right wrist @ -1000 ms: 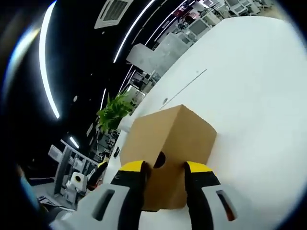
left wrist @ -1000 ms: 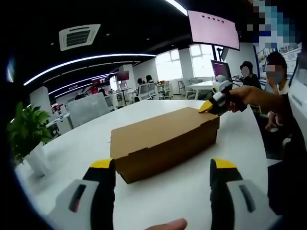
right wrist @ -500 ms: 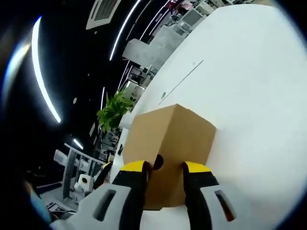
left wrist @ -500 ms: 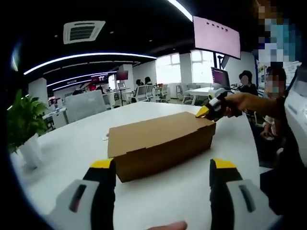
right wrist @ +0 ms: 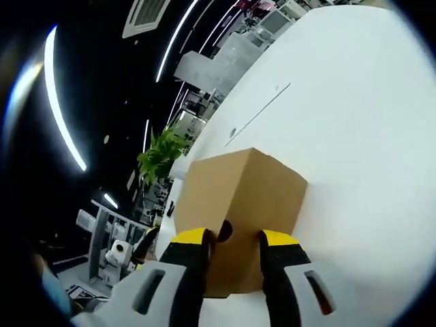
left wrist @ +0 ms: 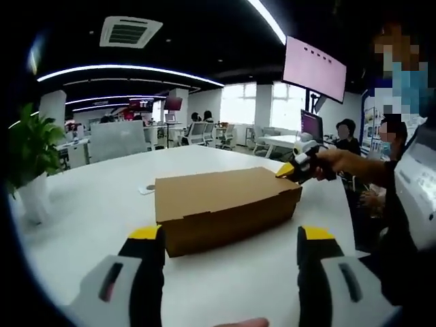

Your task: Operate the shoe box by opening the lid, removing the specified soft item, and placing it in the target area until the item is outside and the box remains undamaged.

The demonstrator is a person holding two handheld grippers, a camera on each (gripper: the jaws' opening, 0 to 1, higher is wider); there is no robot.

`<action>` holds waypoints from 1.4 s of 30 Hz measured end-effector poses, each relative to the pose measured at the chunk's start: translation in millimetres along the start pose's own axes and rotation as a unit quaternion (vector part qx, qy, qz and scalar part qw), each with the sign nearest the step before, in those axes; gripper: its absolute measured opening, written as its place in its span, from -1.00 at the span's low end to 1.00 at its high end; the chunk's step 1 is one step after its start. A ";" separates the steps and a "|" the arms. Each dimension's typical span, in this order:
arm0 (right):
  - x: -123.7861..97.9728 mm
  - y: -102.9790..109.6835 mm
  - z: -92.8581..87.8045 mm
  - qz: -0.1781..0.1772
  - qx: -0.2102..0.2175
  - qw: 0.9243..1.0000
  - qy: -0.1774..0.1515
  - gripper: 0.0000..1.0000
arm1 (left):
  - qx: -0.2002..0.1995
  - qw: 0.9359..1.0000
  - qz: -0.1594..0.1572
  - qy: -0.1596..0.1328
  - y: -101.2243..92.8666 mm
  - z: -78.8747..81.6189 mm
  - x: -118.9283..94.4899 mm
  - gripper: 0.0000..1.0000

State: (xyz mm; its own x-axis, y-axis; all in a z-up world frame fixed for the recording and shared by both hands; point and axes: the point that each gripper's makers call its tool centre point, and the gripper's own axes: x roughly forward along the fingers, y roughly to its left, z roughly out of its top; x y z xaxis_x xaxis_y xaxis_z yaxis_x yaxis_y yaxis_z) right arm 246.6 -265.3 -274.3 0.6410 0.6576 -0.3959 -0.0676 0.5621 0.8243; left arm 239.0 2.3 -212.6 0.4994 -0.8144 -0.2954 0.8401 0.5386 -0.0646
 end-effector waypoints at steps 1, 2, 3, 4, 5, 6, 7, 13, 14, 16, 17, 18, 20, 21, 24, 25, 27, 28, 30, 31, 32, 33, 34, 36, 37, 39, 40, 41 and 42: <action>0.0 0.2 -0.1 0.000 -0.001 1.000 0.000 -0.41 | 0.000 1.000 -0.002 0.000 0.5 1.0 -0.1 0.64; 0.3 0.6 -0.8 0.000 -0.002 1.000 0.001 -0.41 | -0.005 1.000 -0.006 -0.002 1.2 2.8 0.4 0.64; 0.5 1.0 -1.5 0.001 -0.002 1.000 0.002 -0.41 | -0.010 1.000 -0.010 -0.004 1.8 4.1 0.8 0.63; 1.1 2.0 -3.3 0.001 -0.003 1.000 0.002 -0.41 | -0.016 1.000 -0.015 -0.003 3.3 5.3 1.4 0.62; 1.4 2.5 -4.0 0.001 -0.004 1.000 0.003 -0.41 | -0.018 1.000 -0.014 -0.001 5.9 6.3 1.7 0.60; 1.2 2.2 -3.5 0.002 -0.004 1.000 0.003 -0.41 | -0.017 1.000 -0.011 -0.001 8.8 7.8 1.8 0.60; 1.1 2.0 -3.1 0.002 -0.004 1.000 0.004 -0.41 | -0.013 1.000 -0.005 0.000 13.0 9.3 1.6 0.60; 0.4 0.7 -0.9 0.003 -0.007 1.000 0.003 -0.41 | -0.003 1.000 0.012 0.018 44.1 13.7 4.2 0.59; 0.5 0.7 -1.0 0.002 -0.007 1.000 0.003 -0.41 | -0.006 1.000 0.009 0.020 48.9 13.6 5.2 0.59; 0.6 0.9 -1.2 0.002 -0.007 1.000 0.003 -0.41 | -0.008 1.000 0.008 0.021 56.0 13.0 6.8 0.56; 0.7 1.1 -1.5 0.002 -0.007 1.000 0.003 -0.41 | -0.014 0.999 0.008 0.029 61.2 10.1 7.8 0.55; 0.8 1.1 -1.7 0.002 -0.007 1.000 0.003 -0.41 | -0.012 0.999 0.012 0.033 66.6 9.2 8.0 0.55; 0.9 1.4 -2.3 0.002 -0.007 1.000 0.002 -0.41 | -0.004 0.999 0.019 0.036 72.7 9.4 7.8 0.55; 1.0 1.7 -2.6 0.002 -0.007 1.000 0.002 -0.41 | -0.002 0.999 0.019 0.039 75.5 9.8 7.6 0.55; 0.8 1.4 -2.1 0.002 -0.006 1.000 0.001 -0.41 | -0.008 0.999 0.013 0.035 81.0 13.6 7.7 0.58; 0.7 1.4 -2.0 0.002 -0.006 1.000 0.000 -0.41 | -0.012 0.999 0.008 0.032 82.9 15.3 8.4 0.58; 1.0 2.1 -3.1 0.002 -0.007 1.000 0.000 -0.41 | -0.018 0.999 0.006 0.031 86.3 17.1 9.6 0.58; 1.3 2.9 -4.4 0.001 -0.007 1.000 0.000 -0.41 | -0.019 0.999 0.005 0.032 88.7 18.0 10.7 0.58; 1.3 3.2 -4.6 0.001 -0.008 1.000 0.000 -0.41 | -0.019 0.999 0.006 0.032 94.3 20.2 12.9 0.58; 1.2 2.9 -4.0 0.002 -0.009 1.000 0.001 -0.41 | -0.020 0.999 0.004 0.034 96.6 20.5 14.1 0.59; 1.0 2.6 -3.5 0.002 -0.008 1.000 0.002 -0.41 | -0.023 0.999 -0.002 0.036 98.4 20.1 15.7 0.62; 0.9 2.6 -3.2 0.002 -0.008 1.000 0.004 -0.41 | -0.031 0.999 -0.014 0.039 98.6 18.6 17.8 0.66; 0.9 2.7 -3.3 0.002 -0.008 1.000 0.004 -0.41 | -0.048 0.998 -0.024 0.044 99.5 15.8 19.9 0.66; 1.0 2.8 -3.5 0.002 -0.009 1.000 0.004 -0.41 | -0.076 0.995 -0.021 0.052 111.5 11.1 24.6 0.65; 1.0 2.9 -3.5 0.002 -0.010 1.000 0.004 -0.41 | -0.069 0.996 -0.022 0.055 115.3 10.7 26.8 0.65; 0.8 2.7 -3.0 0.002 -0.010 1.000 0.004 -0.41 | -0.069 0.996 -0.019 0.060 117.6 12.4 28.4 0.64; 0.8 2.8 -3.1 0.001 -0.011 1.000 0.003 -0.41 | -0.068 0.996 -0.019 0.060 117.8 14.3 28.7 0.64; 0.8 2.8 -3.1 0.001 -0.011 1.000 0.002 -0.41 | -0.066 0.996 -0.023 0.061 117.8 17.2 29.0 0.63; 0.6 2.7 -2.9 0.001 -0.012 1.000 0.002 -0.41 | -0.065 0.996 -0.025 0.062 118.5 19.0 29.3 0.58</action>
State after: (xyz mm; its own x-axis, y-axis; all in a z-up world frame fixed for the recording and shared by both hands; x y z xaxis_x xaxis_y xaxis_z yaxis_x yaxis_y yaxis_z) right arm 244.5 -261.9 -273.5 0.6376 0.6607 -0.3962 -0.0864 0.5724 0.8154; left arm 357.2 38.1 -210.8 0.4205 -0.8125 -0.4037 0.8249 0.5276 -0.2028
